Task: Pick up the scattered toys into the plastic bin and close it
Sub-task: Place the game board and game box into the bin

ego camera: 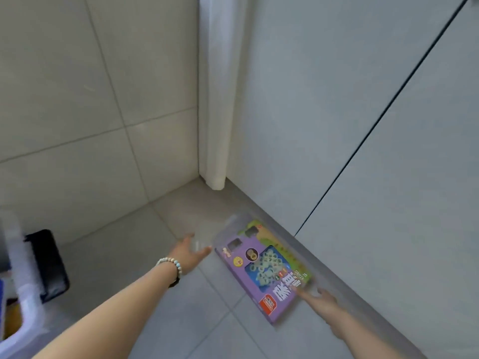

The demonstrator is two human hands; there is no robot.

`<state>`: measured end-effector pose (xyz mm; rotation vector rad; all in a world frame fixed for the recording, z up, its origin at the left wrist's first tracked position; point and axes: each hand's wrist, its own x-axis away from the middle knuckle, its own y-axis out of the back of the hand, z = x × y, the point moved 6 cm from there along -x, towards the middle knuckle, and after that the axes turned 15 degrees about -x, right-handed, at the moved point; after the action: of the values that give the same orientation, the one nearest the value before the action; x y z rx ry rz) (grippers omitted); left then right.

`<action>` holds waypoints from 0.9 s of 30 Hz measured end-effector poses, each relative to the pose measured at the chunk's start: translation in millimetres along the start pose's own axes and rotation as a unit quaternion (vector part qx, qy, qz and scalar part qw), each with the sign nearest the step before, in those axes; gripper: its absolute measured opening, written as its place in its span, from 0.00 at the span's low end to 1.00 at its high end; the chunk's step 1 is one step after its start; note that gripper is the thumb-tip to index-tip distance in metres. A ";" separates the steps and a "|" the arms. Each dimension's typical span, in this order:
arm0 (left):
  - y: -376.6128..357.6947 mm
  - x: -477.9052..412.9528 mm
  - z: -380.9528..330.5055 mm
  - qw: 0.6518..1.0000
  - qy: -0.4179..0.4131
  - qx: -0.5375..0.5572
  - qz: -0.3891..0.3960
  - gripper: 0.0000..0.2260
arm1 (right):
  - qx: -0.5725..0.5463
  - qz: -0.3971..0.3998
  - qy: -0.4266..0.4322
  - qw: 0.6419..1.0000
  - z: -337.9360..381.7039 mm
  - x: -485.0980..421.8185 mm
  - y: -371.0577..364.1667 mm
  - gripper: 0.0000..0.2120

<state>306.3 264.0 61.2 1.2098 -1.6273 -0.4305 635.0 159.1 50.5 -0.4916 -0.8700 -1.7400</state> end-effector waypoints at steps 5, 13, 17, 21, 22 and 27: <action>-48.4 -47.3 -26.8 0.999 -0.012 -0.027 0.017 0.36 | -0.059 -0.034 -0.065 0.996 -44.9 -55.5 -13.1 0.74; -101.1 -107.5 -44.3 0.997 0.011 -0.023 0.070 0.53 | -0.059 -0.112 -0.039 0.991 -65.6 -99.6 -49.2 0.36; -115.0 -109.0 -32.3 0.997 0.039 -0.001 0.068 0.43 | -0.148 -0.167 -0.042 0.974 -74.7 -104.5 -57.7 0.36; -108.1 -96.2 -18.7 0.993 0.044 0.110 0.020 0.20 | -0.311 -0.151 -0.030 0.938 -79.9 -99.7 -67.2 0.28; -103.3 -91.0 -16.4 0.990 0.044 0.130 0.015 0.16 | -0.341 -0.131 -0.031 0.930 -76.5 -94.8 -70.1 0.26; -38.9 -41.6 7.3 0.986 0.027 0.159 -0.041 0.15 | -0.360 -0.041 0.024 0.932 -33.9 -45.0 -91.0 0.24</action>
<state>318.3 281.1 7.7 1.5165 -1.6457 -0.1897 568.0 176.2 -31.1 -0.8931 -0.1840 -2.1203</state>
